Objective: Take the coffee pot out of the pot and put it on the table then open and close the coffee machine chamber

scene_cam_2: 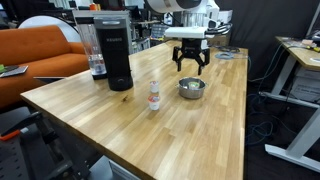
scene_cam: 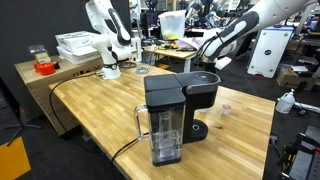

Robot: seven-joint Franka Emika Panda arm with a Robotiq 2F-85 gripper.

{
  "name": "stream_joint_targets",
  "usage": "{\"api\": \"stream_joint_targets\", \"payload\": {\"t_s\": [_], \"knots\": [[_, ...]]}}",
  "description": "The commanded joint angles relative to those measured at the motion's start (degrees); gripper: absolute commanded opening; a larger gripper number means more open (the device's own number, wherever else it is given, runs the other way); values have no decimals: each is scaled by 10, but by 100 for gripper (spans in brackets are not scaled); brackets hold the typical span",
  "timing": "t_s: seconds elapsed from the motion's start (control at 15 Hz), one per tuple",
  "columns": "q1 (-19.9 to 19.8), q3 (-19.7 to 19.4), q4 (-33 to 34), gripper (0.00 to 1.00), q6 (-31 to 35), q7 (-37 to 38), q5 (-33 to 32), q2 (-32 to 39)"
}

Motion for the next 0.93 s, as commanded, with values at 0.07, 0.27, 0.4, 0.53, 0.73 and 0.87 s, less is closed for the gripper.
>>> {"api": "stream_joint_targets", "payload": {"t_s": [0.07, 0.27, 0.4, 0.53, 0.73, 0.87], "knots": [[-23, 15, 85, 100, -49, -8, -1, 54], [-31, 20, 122, 100, -69, -12, 2, 79], [-35, 26, 144, 100, -82, -15, 6, 94], [-35, 30, 163, 100, -95, -19, 5, 106], [-32, 33, 190, 100, -111, -22, 1, 123], [-32, 35, 204, 100, -123, -24, 2, 134]]}}
